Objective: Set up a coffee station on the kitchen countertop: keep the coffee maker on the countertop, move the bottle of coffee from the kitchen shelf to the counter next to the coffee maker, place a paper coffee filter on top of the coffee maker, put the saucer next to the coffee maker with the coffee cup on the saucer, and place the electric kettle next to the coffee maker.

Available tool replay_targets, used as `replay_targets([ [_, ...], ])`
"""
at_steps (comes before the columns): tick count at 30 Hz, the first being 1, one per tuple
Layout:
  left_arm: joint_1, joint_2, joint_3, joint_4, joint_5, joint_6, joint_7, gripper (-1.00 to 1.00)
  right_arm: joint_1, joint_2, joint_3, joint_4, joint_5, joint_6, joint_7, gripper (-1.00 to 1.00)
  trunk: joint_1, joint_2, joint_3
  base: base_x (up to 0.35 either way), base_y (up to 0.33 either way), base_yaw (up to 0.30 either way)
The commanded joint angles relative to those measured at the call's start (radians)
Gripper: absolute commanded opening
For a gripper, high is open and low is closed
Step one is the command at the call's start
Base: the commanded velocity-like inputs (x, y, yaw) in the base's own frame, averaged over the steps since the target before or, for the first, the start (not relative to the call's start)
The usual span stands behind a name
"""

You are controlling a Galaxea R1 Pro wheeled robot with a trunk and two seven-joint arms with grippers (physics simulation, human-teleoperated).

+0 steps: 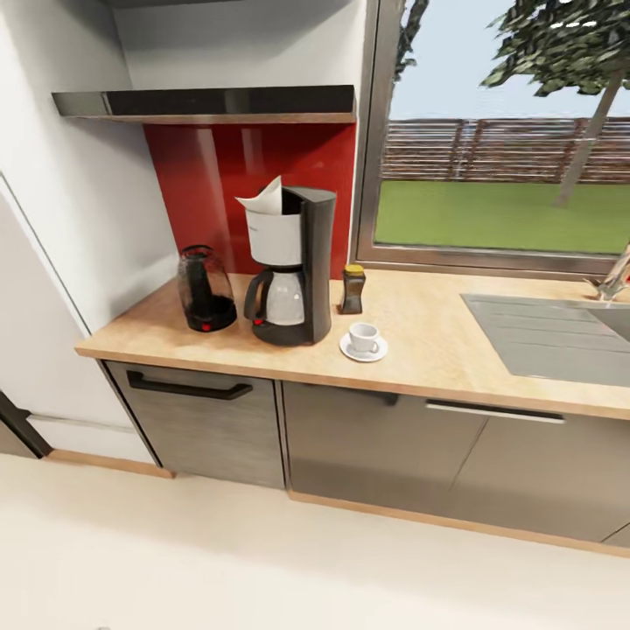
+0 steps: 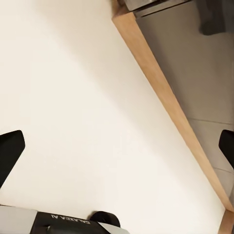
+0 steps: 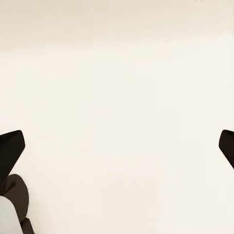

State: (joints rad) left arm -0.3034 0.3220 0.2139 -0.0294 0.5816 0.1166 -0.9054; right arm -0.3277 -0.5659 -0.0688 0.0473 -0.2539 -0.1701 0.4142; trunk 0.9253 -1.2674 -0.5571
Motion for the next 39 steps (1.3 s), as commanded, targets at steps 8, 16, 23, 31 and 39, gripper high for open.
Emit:
replay_targets([
  [8, 0.0, -0.001, 0.007, 0.0, -0.002, 0.009, 0.036, 1.0, 0.009, 0.107, 0.004, 0.004, 0.025, -0.014, -0.079, 1.0, 0.0, -0.001, -0.001, 0.014, 0.022, -0.002],
  [16, 0.0, -0.001, 0.007, 0.0, -0.002, 0.009, 0.057, 1.0, 0.021, 0.194, 0.009, 0.006, 0.046, -0.009, -0.378, 1.0, 0.0, -0.001, -0.001, 0.001, 0.001, 0.0],
  [23, 0.0, -0.002, 0.007, 0.0, -0.002, 0.009, 0.059, 1.0, 0.022, 0.222, 0.009, 0.007, 0.047, -0.008, -0.408, 1.0, 0.0, -0.001, -0.001, 0.0, 0.0, 0.0],
  [31, 0.0, -0.003, 0.007, 0.0, -0.002, 0.009, 0.059, 1.0, 0.022, 0.303, 0.009, 0.007, 0.047, -0.009, -0.411, 1.0, 0.0, -0.001, -0.001, 0.0, 0.0, 0.0],
  [39, 0.0, -0.003, 0.007, 0.0, -0.002, 0.009, 0.059, 1.0, 0.022, 0.361, 0.008, 0.007, 0.045, -0.01, -0.411, 1.0, 0.0, -0.001, -0.001, 0.0, 0.0, 0.0],
])
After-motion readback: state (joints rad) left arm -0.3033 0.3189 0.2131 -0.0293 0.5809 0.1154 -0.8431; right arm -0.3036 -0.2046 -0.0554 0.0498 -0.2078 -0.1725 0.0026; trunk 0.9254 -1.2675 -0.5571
